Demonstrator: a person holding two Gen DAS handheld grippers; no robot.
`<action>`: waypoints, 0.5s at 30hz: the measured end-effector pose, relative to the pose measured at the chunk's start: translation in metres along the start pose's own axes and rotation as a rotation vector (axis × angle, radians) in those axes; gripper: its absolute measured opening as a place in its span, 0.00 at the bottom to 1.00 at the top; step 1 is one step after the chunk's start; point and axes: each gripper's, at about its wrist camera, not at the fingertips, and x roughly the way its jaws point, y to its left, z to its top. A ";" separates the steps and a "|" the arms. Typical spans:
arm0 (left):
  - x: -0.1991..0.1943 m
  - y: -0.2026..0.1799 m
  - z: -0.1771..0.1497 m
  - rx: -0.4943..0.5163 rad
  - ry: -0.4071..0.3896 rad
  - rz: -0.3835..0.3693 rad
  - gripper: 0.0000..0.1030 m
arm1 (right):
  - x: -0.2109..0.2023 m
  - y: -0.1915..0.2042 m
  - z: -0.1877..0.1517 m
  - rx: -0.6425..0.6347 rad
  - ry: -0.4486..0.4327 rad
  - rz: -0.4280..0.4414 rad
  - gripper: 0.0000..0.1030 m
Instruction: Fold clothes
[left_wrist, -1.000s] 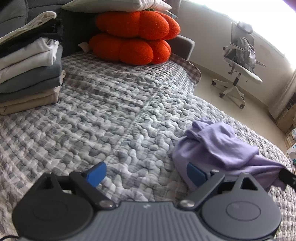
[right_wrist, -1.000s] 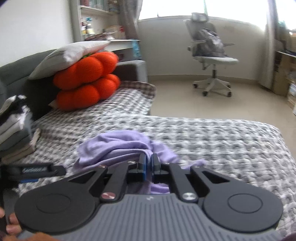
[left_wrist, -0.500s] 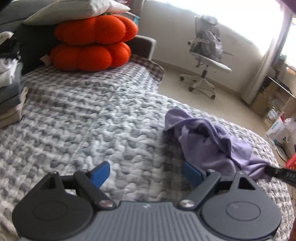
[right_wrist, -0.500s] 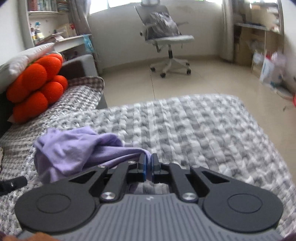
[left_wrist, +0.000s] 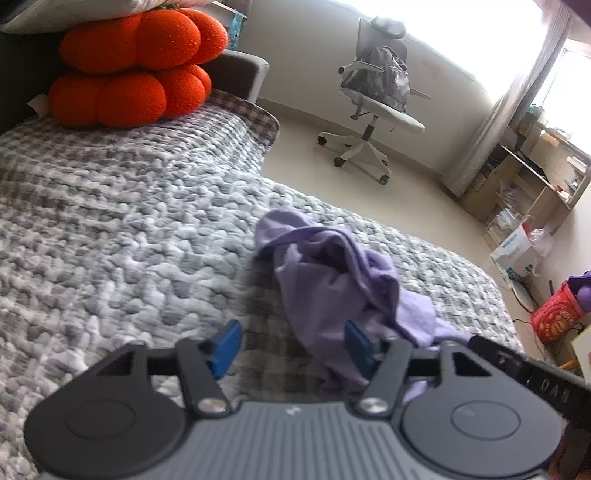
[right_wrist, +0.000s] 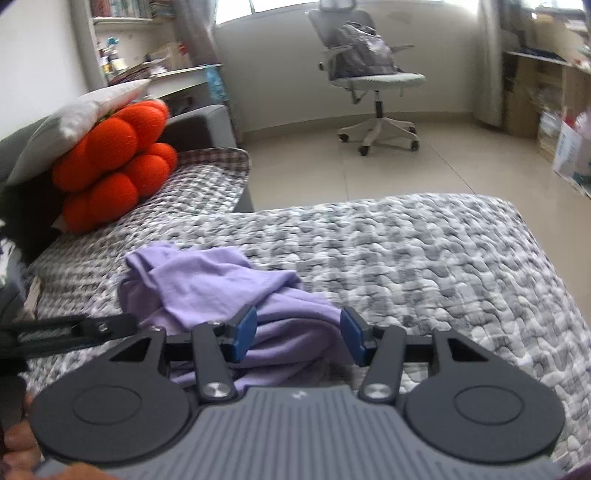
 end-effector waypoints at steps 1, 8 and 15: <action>0.001 -0.001 0.001 -0.004 0.003 -0.010 0.51 | 0.000 0.002 0.000 -0.006 0.004 0.013 0.53; 0.012 -0.003 0.007 -0.052 0.025 -0.116 0.02 | -0.001 0.020 -0.006 -0.085 0.030 0.102 0.53; 0.003 -0.002 0.010 -0.082 -0.012 -0.184 0.01 | -0.002 0.038 -0.013 -0.181 0.057 0.192 0.53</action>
